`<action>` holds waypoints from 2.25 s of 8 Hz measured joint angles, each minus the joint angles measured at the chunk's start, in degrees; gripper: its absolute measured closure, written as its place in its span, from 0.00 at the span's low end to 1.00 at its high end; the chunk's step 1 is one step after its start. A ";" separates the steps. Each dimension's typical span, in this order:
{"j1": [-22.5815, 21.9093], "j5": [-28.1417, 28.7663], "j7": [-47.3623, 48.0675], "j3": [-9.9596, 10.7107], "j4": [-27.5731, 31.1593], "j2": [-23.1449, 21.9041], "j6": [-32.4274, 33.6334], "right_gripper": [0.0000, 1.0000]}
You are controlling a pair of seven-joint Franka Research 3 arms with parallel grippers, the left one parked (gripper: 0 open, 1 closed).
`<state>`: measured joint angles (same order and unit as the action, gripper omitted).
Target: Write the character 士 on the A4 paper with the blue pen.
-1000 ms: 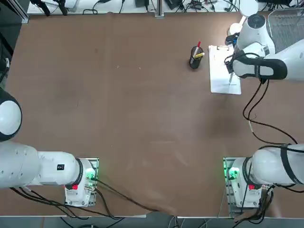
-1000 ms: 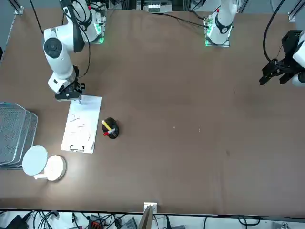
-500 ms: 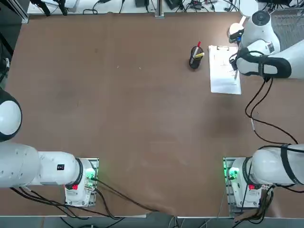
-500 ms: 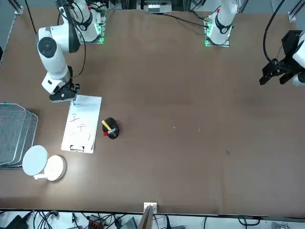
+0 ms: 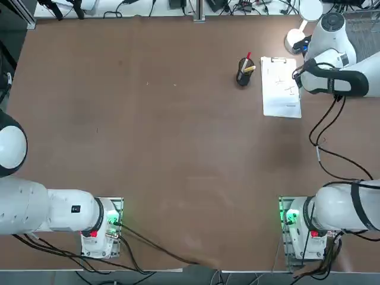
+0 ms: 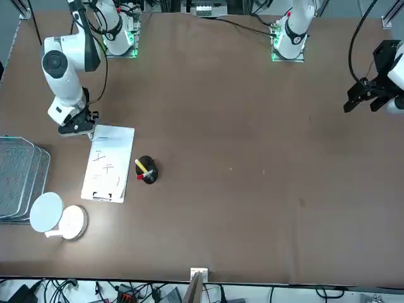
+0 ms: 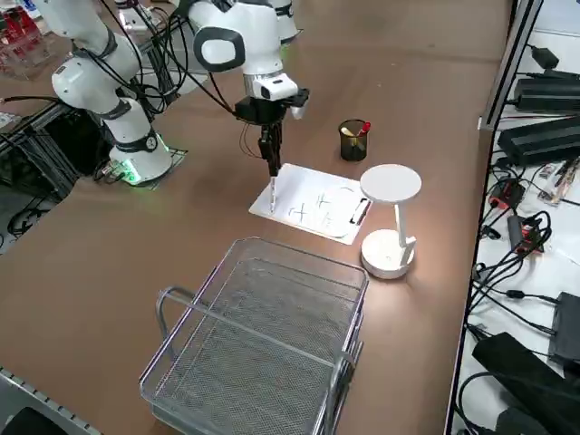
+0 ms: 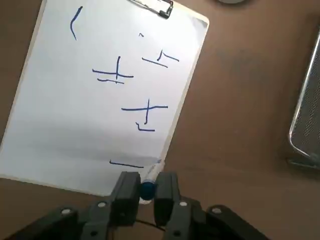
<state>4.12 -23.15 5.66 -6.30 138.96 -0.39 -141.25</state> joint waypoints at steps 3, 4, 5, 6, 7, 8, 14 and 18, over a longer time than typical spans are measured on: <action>0.01 0.00 0.05 0.22 0.00 0.94 -0.64 0.81; 0.01 0.00 0.06 0.23 0.00 0.94 -0.67 0.81; 0.01 0.00 0.07 0.23 0.00 0.95 -0.73 0.81; 0.01 0.00 0.11 0.24 0.00 1.00 -0.84 0.81; 0.01 0.00 0.18 0.25 0.00 1.18 -0.98 0.81; 0.01 0.00 0.23 0.25 0.00 1.42 -1.12 0.81; 0.00 0.01 2.10 0.06 -0.02 1.91 -1.59 0.81; -0.01 0.01 3.56 -0.92 -0.13 2.17 -1.62 0.81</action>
<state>4.11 -23.14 9.22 -7.22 138.83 1.78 -142.88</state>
